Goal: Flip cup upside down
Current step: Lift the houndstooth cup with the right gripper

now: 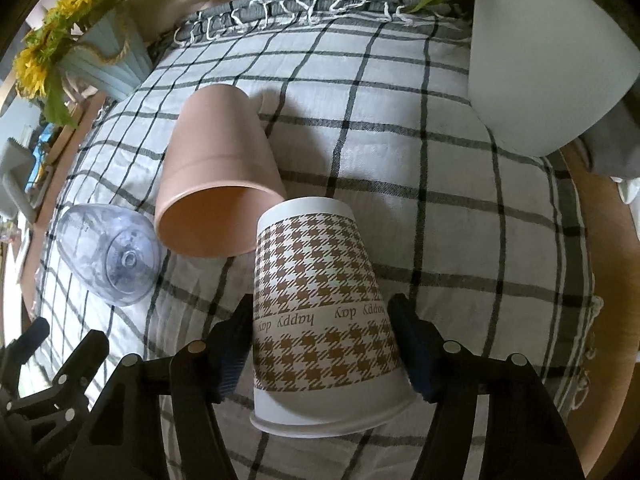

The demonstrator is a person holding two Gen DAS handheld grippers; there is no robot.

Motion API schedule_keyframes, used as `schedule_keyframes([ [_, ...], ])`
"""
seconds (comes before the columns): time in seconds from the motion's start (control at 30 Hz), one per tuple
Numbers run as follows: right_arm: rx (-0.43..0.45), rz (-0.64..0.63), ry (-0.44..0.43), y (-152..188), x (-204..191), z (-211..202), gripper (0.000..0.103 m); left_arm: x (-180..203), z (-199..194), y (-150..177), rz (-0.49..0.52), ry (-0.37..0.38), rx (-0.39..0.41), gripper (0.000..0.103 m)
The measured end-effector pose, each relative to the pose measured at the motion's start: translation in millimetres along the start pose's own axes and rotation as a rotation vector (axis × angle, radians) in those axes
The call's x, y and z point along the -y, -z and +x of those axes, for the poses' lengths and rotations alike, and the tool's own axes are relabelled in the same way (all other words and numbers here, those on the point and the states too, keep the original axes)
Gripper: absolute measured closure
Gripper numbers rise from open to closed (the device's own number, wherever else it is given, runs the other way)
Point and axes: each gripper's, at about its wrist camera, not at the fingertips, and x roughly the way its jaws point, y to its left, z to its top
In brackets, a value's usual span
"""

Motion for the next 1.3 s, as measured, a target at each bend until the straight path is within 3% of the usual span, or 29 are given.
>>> schedule_keyframes([
  [0.6, 0.053, 0.139, 0.001, 51.8, -53.8, -43.9, 0.038, -57.7, -18.8, 10.7, 0.155, 0.066, 0.026, 0.000],
  [0.97, 0.031, 0.251, -0.012, 93.7, -102.4, -35.4, 0.038, -105.0, -9.5, 23.6, 0.235, 0.087, -0.006, 0.000],
  [1.3, 0.018, 0.296, 0.013, 108.3, -127.1, -22.8, 0.037, -125.2, 1.7, 32.2, 0.267, 0.100, -0.032, 0.000],
])
